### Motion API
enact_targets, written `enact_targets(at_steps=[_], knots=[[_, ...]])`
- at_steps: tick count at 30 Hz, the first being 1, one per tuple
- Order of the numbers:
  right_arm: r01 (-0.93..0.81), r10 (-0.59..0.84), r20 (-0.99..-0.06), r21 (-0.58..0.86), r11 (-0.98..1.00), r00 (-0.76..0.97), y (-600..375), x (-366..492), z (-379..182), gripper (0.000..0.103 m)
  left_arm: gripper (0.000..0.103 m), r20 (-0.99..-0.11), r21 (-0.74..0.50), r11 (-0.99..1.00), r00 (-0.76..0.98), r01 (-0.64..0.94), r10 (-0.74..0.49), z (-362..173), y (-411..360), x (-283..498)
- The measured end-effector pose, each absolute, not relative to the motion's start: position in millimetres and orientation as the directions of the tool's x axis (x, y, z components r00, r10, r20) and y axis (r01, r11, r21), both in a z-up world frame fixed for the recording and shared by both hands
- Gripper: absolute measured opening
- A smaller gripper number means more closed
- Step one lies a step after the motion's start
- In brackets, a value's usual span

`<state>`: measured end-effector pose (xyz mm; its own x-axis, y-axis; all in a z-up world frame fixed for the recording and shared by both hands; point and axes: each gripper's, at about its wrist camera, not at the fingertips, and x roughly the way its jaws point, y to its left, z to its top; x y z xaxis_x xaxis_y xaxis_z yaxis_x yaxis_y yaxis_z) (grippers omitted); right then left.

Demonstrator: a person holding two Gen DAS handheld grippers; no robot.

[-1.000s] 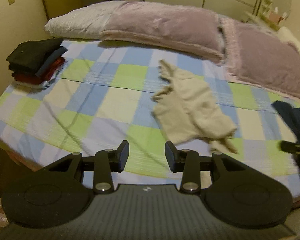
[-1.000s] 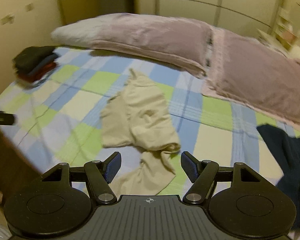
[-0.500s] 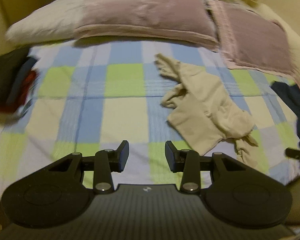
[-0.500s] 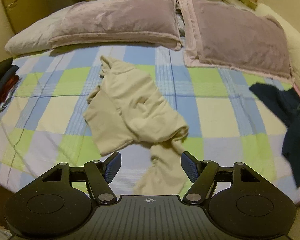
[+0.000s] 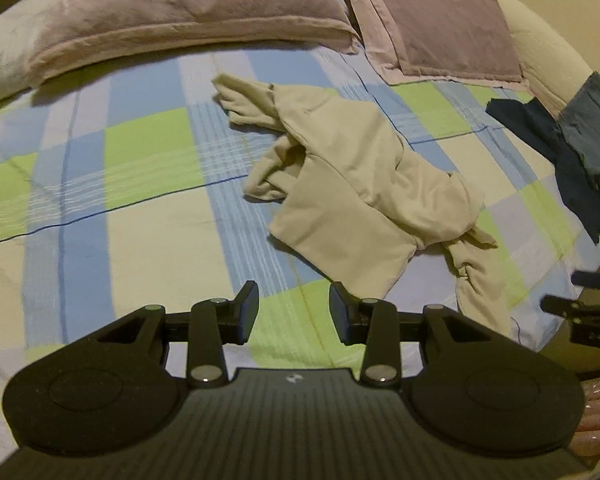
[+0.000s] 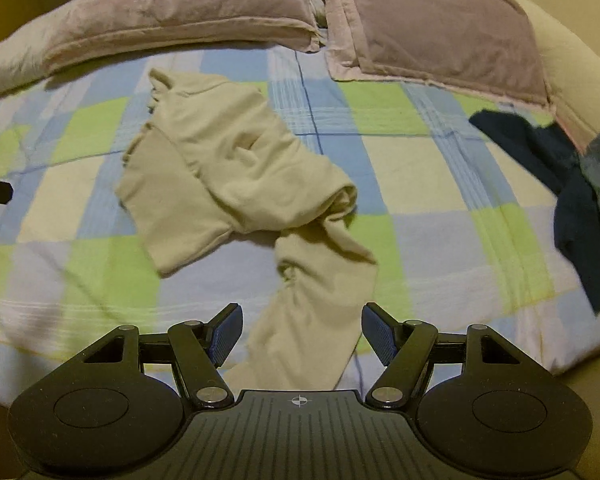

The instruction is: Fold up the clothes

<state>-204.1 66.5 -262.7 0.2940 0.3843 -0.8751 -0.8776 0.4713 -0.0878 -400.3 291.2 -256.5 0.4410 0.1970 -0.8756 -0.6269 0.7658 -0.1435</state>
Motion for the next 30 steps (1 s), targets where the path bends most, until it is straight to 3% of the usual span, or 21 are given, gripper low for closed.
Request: enact_targets(at_steps=[4,10,14,15,16,17,20,22,24,26,30], knots=[[-0.912,0.418,-0.836,-0.214,0.349,0.356,90.2,-200.0,-300.4,0.069,0.034,-0.88,-0.141,0.776,0.437,-0.615,0.187,-283.3,302.7,-390.7],[-0.818,0.531,-0.703,-0.574,-0.03,0.473,124.5,-210.3,-370.5,0.069,0.034,-0.873,-0.09,0.807,0.436,-0.584,0.218,-318.4,322.5,-375.6],[-0.729,0.586,-0.683,-0.649,-0.216,0.435,134.6,-200.5,-412.4,0.069,0.034,-0.861,-0.079,0.802,0.446,-0.592,0.244,-330.4,340.4,-365.4],[-0.719,0.596,-0.686,-0.651,-0.244,0.418,136.1,-196.4,-417.8,0.054,0.034,-0.859,-0.072,0.803,0.446,-0.592,0.252,-332.4,344.6,-362.2],[-0.731,0.603,-0.696,-0.632,-0.256,0.39,138.2,-190.0,-418.0,0.007,0.034,-0.857,-0.063,0.805,0.446,-0.59,0.26,-333.9,348.0,-358.9],[-0.772,0.603,-0.714,-0.588,-0.24,0.356,141.1,-180.6,-412.1,0.0,0.034,-0.853,-0.05,0.812,0.447,-0.582,0.268,-335.0,351.9,-354.6],[-0.944,0.643,-0.715,-0.326,0.04,0.274,143.0,-129.1,-366.7,0.0,0.034,-0.834,-0.004,0.843,0.466,-0.538,0.294,-336.3,365.5,-339.6],[-0.944,0.645,-0.698,-0.151,0.294,0.313,133.6,-81.4,-347.5,0.0,0.034,-0.817,0.021,0.862,0.488,-0.506,0.307,-335.9,378.2,-324.7],[-0.852,0.617,-0.698,0.019,0.523,0.363,121.9,-32.5,-336.6,0.001,0.034,-0.797,0.038,0.884,0.519,-0.467,0.309,-335.6,391.4,-306.6],[-0.715,0.536,-0.759,0.138,0.686,0.369,110.6,13.6,-349.5,0.001,0.034,-0.773,0.061,0.908,0.556,-0.414,0.306,-336.0,403.3,-284.4],[-0.55,0.52,-0.829,0.344,0.762,0.203,98.1,71.4,-381.2,0.007,0.035,-0.732,0.156,0.957,0.622,-0.246,0.279,-343.0,416.8,-235.9]])
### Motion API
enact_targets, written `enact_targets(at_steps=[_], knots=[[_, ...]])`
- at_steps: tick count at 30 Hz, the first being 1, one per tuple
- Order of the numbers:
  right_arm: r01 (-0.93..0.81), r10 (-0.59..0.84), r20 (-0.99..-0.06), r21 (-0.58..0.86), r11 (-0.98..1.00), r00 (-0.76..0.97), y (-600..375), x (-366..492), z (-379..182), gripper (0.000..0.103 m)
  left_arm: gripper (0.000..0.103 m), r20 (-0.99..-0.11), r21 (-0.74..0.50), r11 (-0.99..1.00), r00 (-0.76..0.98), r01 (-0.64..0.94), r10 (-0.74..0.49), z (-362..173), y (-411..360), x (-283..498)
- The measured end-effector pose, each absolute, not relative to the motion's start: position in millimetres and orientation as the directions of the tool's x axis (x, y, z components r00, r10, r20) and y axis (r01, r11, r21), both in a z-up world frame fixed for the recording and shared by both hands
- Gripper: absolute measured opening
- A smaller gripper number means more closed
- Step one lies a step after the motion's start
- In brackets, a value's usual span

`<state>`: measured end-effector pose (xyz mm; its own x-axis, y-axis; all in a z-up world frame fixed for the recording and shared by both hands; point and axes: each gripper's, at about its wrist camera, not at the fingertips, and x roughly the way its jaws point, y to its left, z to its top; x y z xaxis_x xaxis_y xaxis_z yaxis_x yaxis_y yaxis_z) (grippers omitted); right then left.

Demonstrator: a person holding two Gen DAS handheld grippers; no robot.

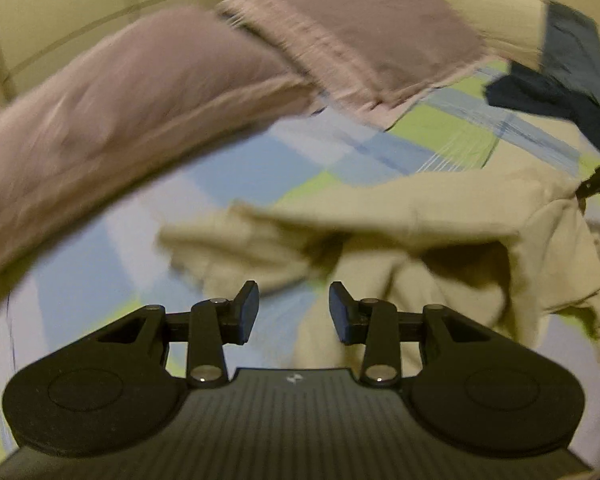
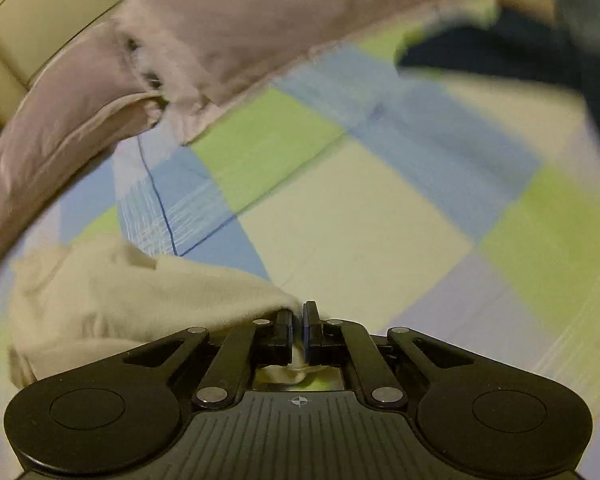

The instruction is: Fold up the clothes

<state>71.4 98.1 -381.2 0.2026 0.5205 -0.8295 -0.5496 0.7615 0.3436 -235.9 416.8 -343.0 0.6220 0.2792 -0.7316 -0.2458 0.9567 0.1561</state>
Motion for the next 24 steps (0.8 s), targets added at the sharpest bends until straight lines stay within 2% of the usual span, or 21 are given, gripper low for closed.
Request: enact_targets(at_steps=[1,2,3,4,7,9,12,13,14,15,16,17,18,20,24], knots=[[-0.575,0.523,-0.828,0.332,0.748,0.204,98.3,74.1,-381.1,0.023,0.035,-0.725,0.191,0.962,0.632,-0.195,0.272,-346.0,418.1,-224.9],[-0.615,0.514,-0.828,0.289,0.734,0.224,98.9,70.9,-379.1,0.033,0.036,-0.719,0.24,0.961,0.641,-0.134,0.269,-350.2,418.1,-215.4],[-0.657,0.497,-0.83,0.228,0.719,0.255,99.7,63.7,-376.6,0.052,0.036,-0.711,0.294,0.953,0.651,-0.068,0.266,-355.0,417.9,-206.5],[-0.693,0.485,-0.827,0.173,0.7,0.283,100.9,57.8,-374.9,0.058,0.039,-0.704,0.348,0.937,0.66,0.0,0.262,-361.0,416.8,-199.6],[-0.782,0.489,-0.817,0.077,0.619,0.306,95.8,35.2,-378.0,0.058,0.041,-0.701,0.507,0.835,0.667,0.215,0.253,-386.3,413.5,-186.6],[-0.824,0.496,-0.802,0.008,0.566,0.333,93.0,16.9,-380.5,0.058,0.041,-0.707,0.568,0.754,0.665,0.329,0.241,-402.7,413.3,-184.3],[-0.867,0.522,-0.766,-0.09,0.491,0.375,100.1,1.0,-388.9,0.058,0.04,-0.693,0.629,0.672,0.674,0.39,0.257,-418.9,416.8,-185.9],[-0.874,0.53,-0.754,-0.117,0.472,0.387,104.3,-1.0,-391.5,0.058,0.036,-0.686,0.629,0.678,0.681,0.38,0.255,-419.0,419.2,-185.2],[-0.881,0.544,-0.743,-0.129,0.455,0.39,107.3,-2.3,-392.6,0.058,0.018,-0.684,0.619,0.693,0.686,0.368,0.247,-417.8,422.5,-184.0],[-0.888,0.563,-0.731,-0.128,0.441,0.385,109.2,-3.0,-392.4,0.057,0.006,-0.686,0.597,0.721,0.689,0.351,0.233,-414.3,425.8,-181.2],[-0.895,0.582,-0.719,-0.127,0.427,0.38,111.1,-3.7,-392.2,0.028,0.003,-0.689,0.565,0.759,0.691,0.325,0.217,-408.8,429.4,-177.1],[-0.9,0.593,-0.713,-0.125,0.417,0.374,114.5,-2.3,-390.9,0.005,0.002,-0.686,0.532,0.796,0.699,0.289,0.205,-402.4,432.8,-174.5],[-0.904,0.598,-0.712,-0.122,0.41,0.367,119.2,1.0,-388.6,0.001,0.002,-0.674,0.506,0.828,0.71,0.241,0.205,-395.7,435.8,-174.0],[-0.902,0.625,-0.684,-0.115,0.417,0.376,119.6,3.1,-377.1,0.001,0.002,-0.648,0.483,0.863,0.724,0.149,0.237,-381.3,438.3,-175.7],[-0.885,0.703,-0.57,-0.099,0.455,0.426,120.5,3.5,-328.4,0.001,0.002,-0.565,0.399,0.914,0.768,-0.066,0.302,-331.4,445.8,-196.7]])
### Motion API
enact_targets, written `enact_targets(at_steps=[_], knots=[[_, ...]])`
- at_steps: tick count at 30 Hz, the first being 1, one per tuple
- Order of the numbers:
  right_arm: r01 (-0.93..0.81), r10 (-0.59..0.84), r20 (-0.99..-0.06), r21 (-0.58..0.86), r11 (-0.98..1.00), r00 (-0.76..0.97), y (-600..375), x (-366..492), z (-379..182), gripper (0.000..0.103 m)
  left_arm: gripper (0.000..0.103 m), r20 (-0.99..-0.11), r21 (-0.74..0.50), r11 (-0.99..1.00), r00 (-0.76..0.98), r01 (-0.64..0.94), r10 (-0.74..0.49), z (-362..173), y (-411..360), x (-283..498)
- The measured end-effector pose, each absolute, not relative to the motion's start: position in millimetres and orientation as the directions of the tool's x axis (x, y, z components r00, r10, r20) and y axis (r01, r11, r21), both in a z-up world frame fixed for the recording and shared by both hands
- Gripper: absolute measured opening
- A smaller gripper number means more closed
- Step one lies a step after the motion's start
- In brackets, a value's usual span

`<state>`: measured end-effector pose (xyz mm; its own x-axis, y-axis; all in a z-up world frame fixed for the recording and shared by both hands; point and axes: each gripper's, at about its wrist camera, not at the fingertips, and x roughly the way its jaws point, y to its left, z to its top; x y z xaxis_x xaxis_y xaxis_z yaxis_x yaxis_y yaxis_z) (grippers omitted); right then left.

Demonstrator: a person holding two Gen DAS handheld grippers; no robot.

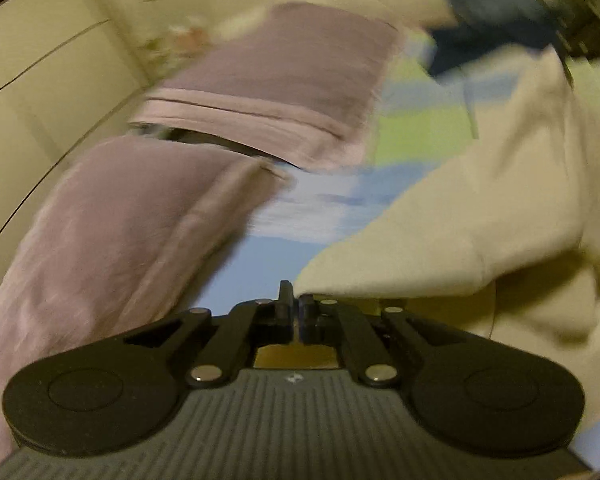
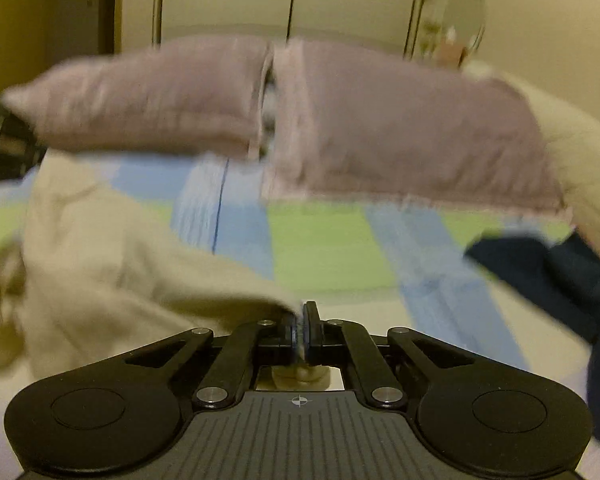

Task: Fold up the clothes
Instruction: 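Lift the beige shirt high with both grippers to shake it out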

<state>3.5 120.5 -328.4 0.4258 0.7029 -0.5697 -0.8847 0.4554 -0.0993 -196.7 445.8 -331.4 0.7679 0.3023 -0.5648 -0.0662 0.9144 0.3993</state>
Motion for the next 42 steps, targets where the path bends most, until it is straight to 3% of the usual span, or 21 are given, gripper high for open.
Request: enact_targets(at_steps=[7,12,17,21,29,36,39,42], knots=[[-0.868,0.834,-0.24,-0.168,0.468,0.497,132.2,-10.5,-199.9,0.001,0.002,-0.319,0.24,0.887,0.83,-0.395,0.457,-185.7,452.2,-269.1],[-0.866,0.89,-0.012,-0.235,0.441,0.457,122.5,-37.5,-94.8,0.001,0.002,-0.179,0.236,0.848,0.837,-0.474,0.518,-79.8,416.6,-317.2],[-0.867,0.9,0.104,-0.239,0.437,0.424,91.7,-65.9,-19.8,0.001,0.002,-0.122,0.273,0.82,0.828,-0.503,0.548,-21.6,359.1,-361.3],[-0.873,0.905,0.088,-0.241,0.424,0.415,57.7,-90.2,6.1,0.001,0.002,-0.12,0.25,0.816,0.82,-0.521,0.56,-10.1,311.0,-389.9],[-0.877,0.918,0.022,-0.287,0.386,0.397,-1.2,-128.2,24.2,0.001,0.002,-0.159,0.083,0.807,0.791,-0.585,0.59,-13.0,226.3,-449.3],[-0.884,0.947,-0.005,-0.36,0.297,0.32,27.6,-122.2,44.8,0.001,0.002,-0.203,-0.001,0.778,0.762,-0.629,0.615,14.9,227.2,-474.6],[-0.899,0.954,-0.068,-0.361,0.248,0.291,70.7,-108.1,36.5,0.001,0.002,-0.262,-0.032,0.756,0.735,-0.654,0.625,4.7,263.7,-461.5],[-0.924,0.932,-0.239,-0.336,0.184,0.272,142.6,-85.3,-5.7,0.001,0.002,-0.376,-0.085,0.724,0.695,-0.685,0.613,-33.5,324.2,-434.3]])
